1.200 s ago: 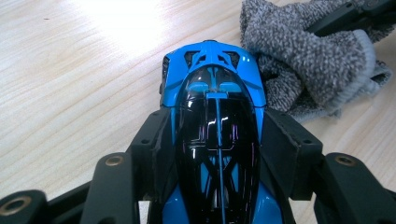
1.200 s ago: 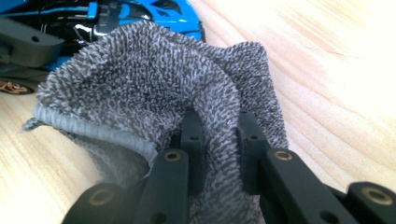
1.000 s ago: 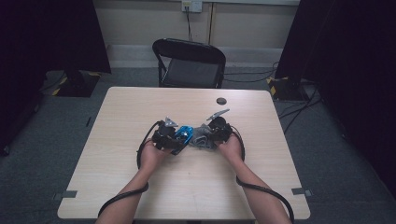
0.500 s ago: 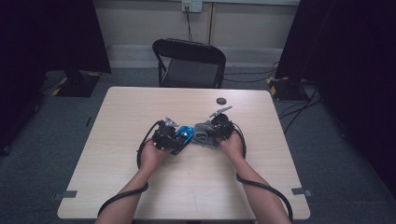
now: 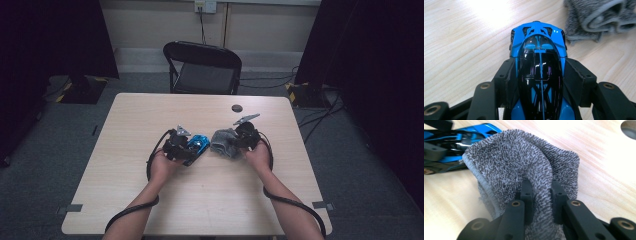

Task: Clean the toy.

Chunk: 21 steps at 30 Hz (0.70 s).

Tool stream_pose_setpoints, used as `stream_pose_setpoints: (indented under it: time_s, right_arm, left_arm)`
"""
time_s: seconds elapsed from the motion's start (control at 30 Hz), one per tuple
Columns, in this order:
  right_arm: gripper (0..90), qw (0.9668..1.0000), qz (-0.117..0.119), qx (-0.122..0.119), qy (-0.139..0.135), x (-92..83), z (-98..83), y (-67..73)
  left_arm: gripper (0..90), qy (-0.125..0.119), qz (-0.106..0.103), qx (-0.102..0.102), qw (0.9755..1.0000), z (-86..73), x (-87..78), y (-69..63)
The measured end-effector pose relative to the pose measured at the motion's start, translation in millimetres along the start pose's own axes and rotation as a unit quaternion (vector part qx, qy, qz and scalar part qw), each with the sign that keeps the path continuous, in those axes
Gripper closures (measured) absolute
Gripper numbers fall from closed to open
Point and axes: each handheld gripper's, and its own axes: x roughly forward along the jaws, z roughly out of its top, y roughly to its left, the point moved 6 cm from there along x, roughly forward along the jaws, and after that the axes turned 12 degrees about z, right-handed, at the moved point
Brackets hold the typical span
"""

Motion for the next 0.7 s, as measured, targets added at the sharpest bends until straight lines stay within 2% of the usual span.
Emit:
stream_pose_setpoints:
  time_s: [0.13,0.43,0.47,0.5,0.57,0.7]
  right_arm:
    - [77.3,0.9996,0.013,-0.023,-0.004,-13.8,1.0,11.9]
    - [77.3,0.9979,0.043,-0.049,-0.007,-28.8,-7.2,34.1]
    - [77.3,0.9971,0.05,-0.056,-0.006,-30.7,-8.6,41.7]
    - [77.3,0.9971,0.05,-0.056,-0.006,-30.7,-8.6,41.7]
    - [77.3,0.9961,0.061,-0.063,-0.005,-31.1,-9.6,50.8]
    - [77.2,0.9926,0.086,-0.086,0.005,-27.1,-11.3,73.1]
  left_arm:
    - [44.3,0.0,0.0,0.0,1.0,0.1,0.0,-0.2]
    - [44.3,0.006,0.001,0.002,1.0,0.9,0.2,0.1]
    - [44.3,0.007,0.0,0.001,1.0,1.0,0.3,-0.3]
    - [44.3,0.007,0.001,0.003,1.0,1.3,0.2,-0.1]
    - [44.3,0.008,0.001,0.002,1.0,1.4,0.2,-0.3]
    - [44.3,0.009,0.004,0.006,0.9999,1.6,0.1,-0.4]
